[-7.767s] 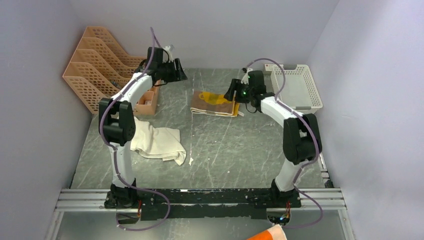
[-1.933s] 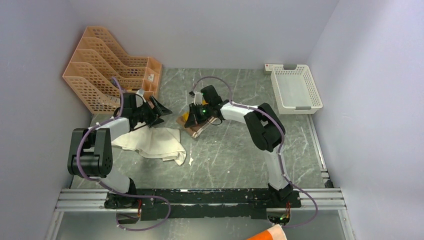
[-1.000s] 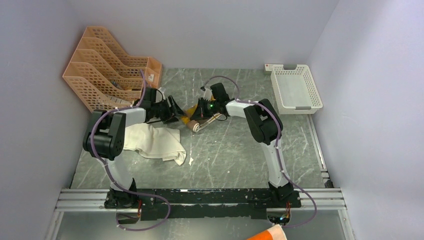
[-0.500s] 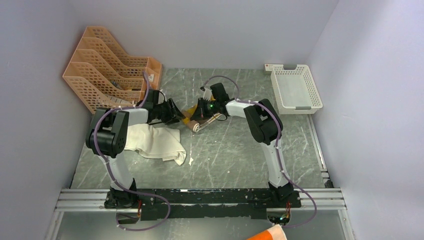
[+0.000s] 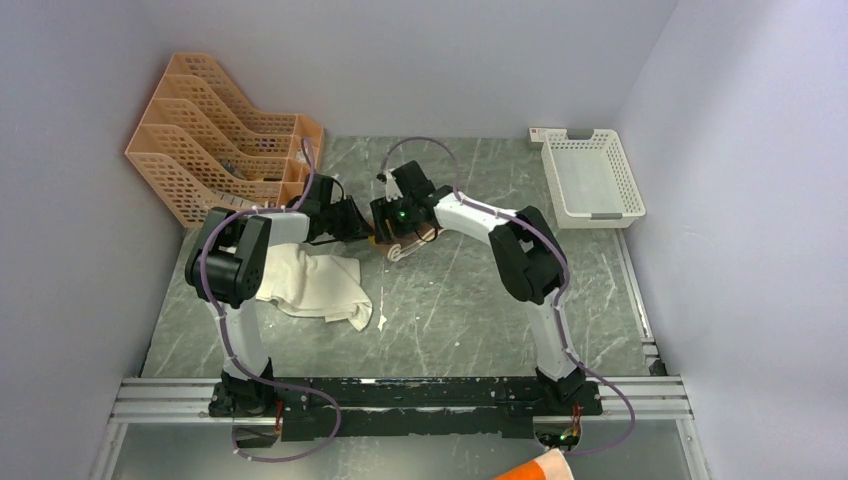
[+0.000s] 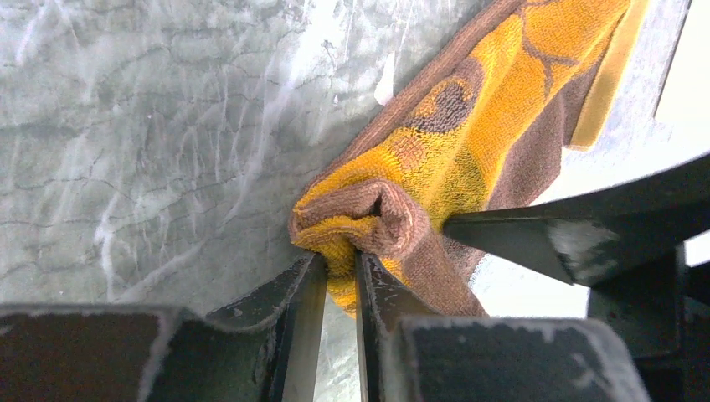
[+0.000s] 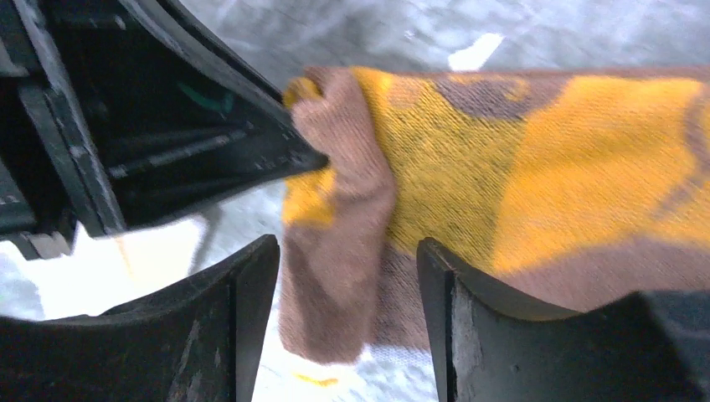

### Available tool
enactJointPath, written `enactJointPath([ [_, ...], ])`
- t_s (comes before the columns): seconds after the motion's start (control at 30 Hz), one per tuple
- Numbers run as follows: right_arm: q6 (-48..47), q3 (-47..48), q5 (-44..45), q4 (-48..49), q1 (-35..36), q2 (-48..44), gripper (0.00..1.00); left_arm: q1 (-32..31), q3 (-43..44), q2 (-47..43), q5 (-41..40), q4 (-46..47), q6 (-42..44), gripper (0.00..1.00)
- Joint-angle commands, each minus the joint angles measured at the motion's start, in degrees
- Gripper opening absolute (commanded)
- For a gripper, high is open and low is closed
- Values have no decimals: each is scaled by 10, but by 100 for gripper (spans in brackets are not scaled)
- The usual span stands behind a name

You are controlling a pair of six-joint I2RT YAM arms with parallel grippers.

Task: Roll the towels
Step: Roll the towel at the center of the board.

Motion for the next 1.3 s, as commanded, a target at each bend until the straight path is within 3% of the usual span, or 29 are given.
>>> enactJointPath([
  [0.0,-75,-36,188,-52,17,-66,62,-6,3,19,-47,-29,28,29],
  [0.13,-113,-87,288,-15,71,-132,64,-6,7,23,-49,-34,32,29],
  [0.27,-129,-113,313,16,113,-152,65,-6,12,29,-48,-38,32,28],
  [0.73,-144,-60,373,-9,152,-44,63,-6,18,33,-45,-45,39,27],
  [0.87,-150,-67,374,-3,153,-34,53,-6,21,34,-45,-48,39,27],
  [1.03,-141,-91,366,14,154,-43,19,4,34,27,-36,-64,40,29],
  [1.1,-134,-107,351,28,152,-55,7,15,45,17,-30,-73,37,36],
  [1.17,-118,-125,311,46,138,-70,0,32,63,7,-24,-90,36,53],
  [1.27,-70,-158,207,81,99,-94,0,57,78,-20,-7,-97,33,68],
])
